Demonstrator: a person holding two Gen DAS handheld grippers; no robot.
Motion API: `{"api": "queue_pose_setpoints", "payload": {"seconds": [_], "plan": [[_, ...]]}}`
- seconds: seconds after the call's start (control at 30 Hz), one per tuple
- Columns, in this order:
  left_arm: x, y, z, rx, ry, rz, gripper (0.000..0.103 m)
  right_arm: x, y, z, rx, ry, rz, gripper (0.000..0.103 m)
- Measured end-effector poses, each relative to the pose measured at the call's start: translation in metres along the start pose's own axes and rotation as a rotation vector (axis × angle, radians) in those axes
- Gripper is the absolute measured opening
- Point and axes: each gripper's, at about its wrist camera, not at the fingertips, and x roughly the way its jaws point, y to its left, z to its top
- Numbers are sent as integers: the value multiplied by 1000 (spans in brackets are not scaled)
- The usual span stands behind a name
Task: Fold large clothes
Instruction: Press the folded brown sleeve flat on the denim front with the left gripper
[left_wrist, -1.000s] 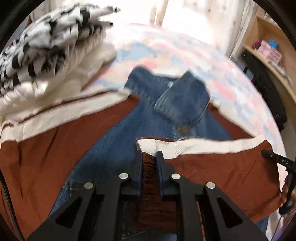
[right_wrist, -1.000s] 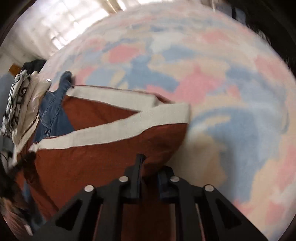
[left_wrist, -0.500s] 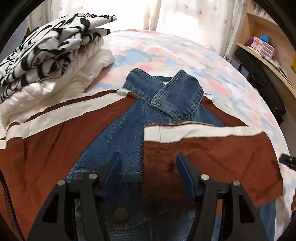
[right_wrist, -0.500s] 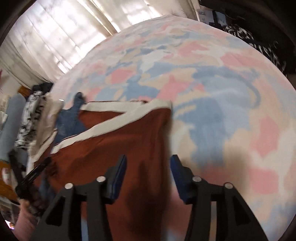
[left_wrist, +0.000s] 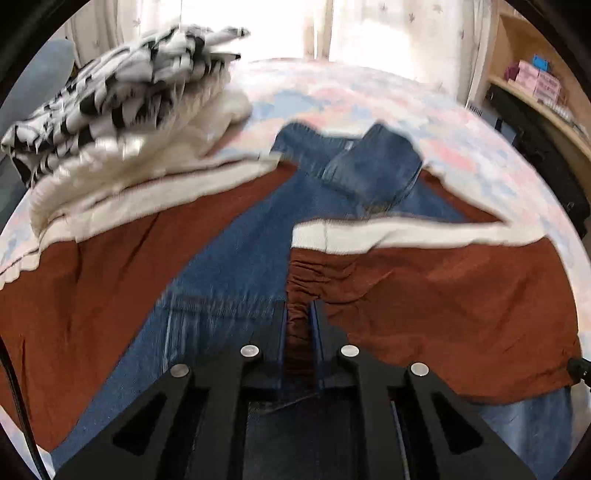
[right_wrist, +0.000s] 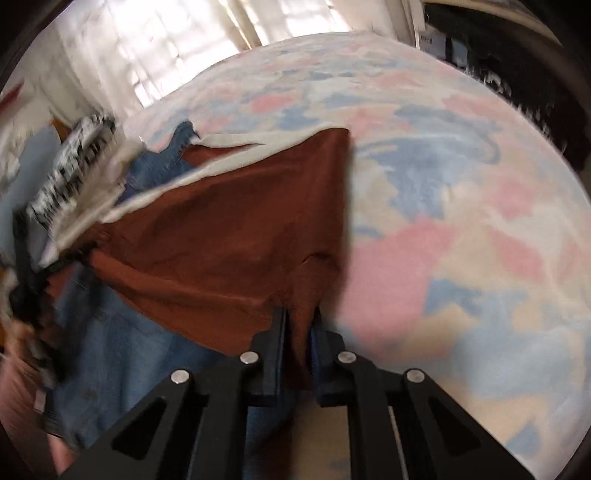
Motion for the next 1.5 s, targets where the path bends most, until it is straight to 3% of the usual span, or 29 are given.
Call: {"api": "queue_pose_setpoints", "payload": {"seconds": [0.13, 0.27, 0.3, 0.43, 0.63, 0.8, 0.9, 0.97, 1.07, 1.23, 1.37, 1.5], "plan": [[-3, -1, -1, 15, -5, 13, 16, -1, -1, -6, 2, -4, -24, 11], [-27, -5, -1, 55, -14, 13, 64, -18, -1, -5, 15, 9, -23, 20], [-39, -6, -3, 70, -45, 25, 68, -26, 0, -5, 16, 1, -18, 21], [-75, -19, -4, 141, -128, -13, 69, -50, 11, 0, 14, -36, 19, 21], [-73, -53, 14, 70, -33, -155, 69, -49, 47, 36, 61, -44, 157, 21], [-41, -87, 30, 62, -51, -142, 69, -6, 85, 80, 71, -60, 222, 21], [-13, -98, 32, 48, -19, -142, 64, 31, 94, 104, 97, -30, 258, 21], [6, -99, 33, 37, 17, -125, 62, 60, 97, 117, 98, -9, 230, 21], [36, -93, 32, 22, 73, -59, 59, 86, 83, 123, 122, 17, 158, 20], [39, -79, 31, 29, 47, -70, 59, 75, 27, 115, 190, -63, 74, 16], [35, -72, 33, 1, 56, -103, 59, 60, -3, 108, 236, -62, 79, 19], [19, -76, 32, -2, 50, -101, 59, 47, 1, 105, 264, -42, 111, 22]]}}
